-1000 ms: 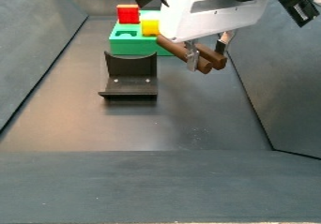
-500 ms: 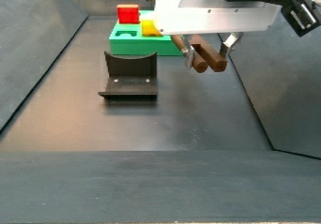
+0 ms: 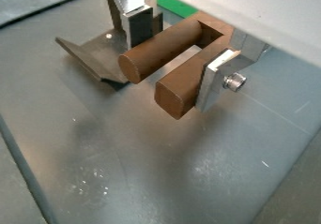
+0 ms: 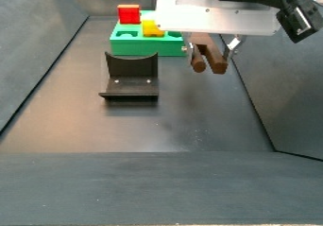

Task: Pick up the square-circle object. Move up. Rotate the square-circle object. Place the square-circle object on the fixture. Regrasp the square-circle object. Move to above the board. Insert the square-circle object.
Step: Rotate the square-circle object.

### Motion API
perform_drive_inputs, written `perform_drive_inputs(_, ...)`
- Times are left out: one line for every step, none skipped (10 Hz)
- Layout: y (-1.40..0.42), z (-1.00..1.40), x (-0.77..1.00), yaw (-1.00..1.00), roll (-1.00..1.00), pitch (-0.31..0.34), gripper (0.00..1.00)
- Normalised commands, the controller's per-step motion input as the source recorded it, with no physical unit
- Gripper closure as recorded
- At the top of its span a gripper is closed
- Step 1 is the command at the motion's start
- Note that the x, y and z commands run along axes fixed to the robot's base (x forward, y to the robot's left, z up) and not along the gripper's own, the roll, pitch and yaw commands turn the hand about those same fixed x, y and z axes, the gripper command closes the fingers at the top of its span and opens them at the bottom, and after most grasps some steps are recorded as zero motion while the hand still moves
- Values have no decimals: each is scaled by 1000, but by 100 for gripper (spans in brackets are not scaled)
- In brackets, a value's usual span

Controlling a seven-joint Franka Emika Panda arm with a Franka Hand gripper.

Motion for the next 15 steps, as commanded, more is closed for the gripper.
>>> perform_drive_inputs(0, -1000, 6, 41, 0, -7, 100)
perform_drive_inputs(-2, -1000, 18, 46, -13, -20, 100)
perform_drive_inputs(-3, -1000, 27, 43, -31, -27, 100)
perform_drive_inputs(1, -1000, 40, 35, -55, -32, 100)
perform_drive_inputs(1, -964, 46, 30, -68, -32, 100)
perform_drive_inputs(4, -792, 51, 22, -92, -33, 100)
perform_drive_inputs(8, -672, 48, 19, -106, -38, 100)
perform_drive_inputs(8, -523, 43, 18, -123, -53, 100)
perform_drive_inputs(8, -455, 38, 18, -131, -58, 100)
perform_drive_inputs(10, -319, 35, 16, -146, -68, 100)
perform_drive_inputs(14, -219, 36, 14, -157, -72, 100)
perform_drive_inputs(0, 0, 0, 0, 0, 0, 0)
perform_drive_inputs(0, 1000, 0, 0, 0, 0, 0)
perform_drive_inputs(0, 1000, -7, -1, 0, 13, 0)
perform_drive_inputs(3, 1000, -15, -10, 11, 45, 0)
